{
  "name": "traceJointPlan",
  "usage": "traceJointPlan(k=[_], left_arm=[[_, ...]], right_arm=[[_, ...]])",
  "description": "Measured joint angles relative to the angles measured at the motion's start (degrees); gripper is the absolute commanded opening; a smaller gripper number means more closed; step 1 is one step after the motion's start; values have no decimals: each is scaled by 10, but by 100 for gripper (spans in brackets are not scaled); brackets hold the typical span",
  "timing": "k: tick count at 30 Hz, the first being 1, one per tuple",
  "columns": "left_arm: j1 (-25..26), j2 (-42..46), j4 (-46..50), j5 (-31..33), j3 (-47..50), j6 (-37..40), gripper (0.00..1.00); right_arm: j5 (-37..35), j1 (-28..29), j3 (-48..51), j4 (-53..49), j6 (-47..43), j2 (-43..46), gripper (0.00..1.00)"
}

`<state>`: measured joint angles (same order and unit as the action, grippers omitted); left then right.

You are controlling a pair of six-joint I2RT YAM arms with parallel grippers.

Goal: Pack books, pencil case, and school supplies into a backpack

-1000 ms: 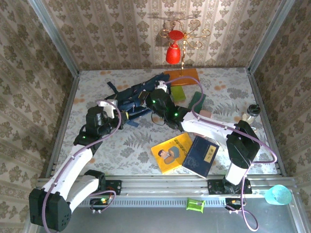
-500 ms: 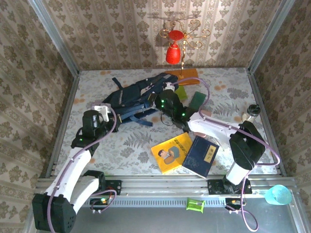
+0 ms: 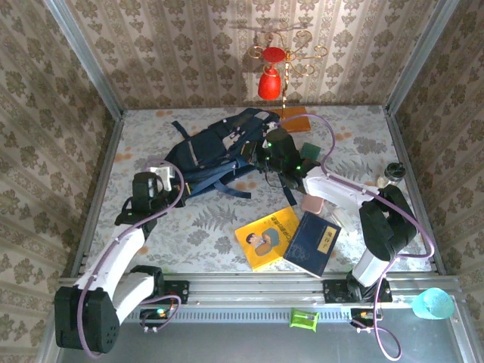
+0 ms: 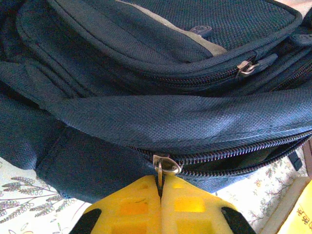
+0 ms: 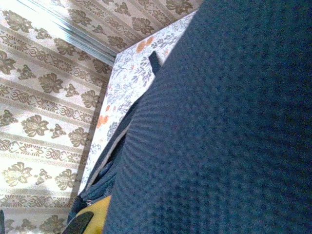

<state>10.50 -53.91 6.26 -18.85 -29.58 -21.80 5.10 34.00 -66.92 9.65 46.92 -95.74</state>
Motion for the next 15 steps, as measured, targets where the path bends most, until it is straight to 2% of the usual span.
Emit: traceJointPlan(k=[6, 11, 15], left_arm=[[0, 13, 0, 17, 15, 1, 0], [2, 23, -17, -5, 37, -5, 0], [22, 21, -33, -17, 38, -18, 0]], right_arm=[[5, -8, -23, -60, -28, -8, 14], [10, -16, -43, -113, -56, -19, 40], [14, -21, -43, -153, -67, -20, 56]])
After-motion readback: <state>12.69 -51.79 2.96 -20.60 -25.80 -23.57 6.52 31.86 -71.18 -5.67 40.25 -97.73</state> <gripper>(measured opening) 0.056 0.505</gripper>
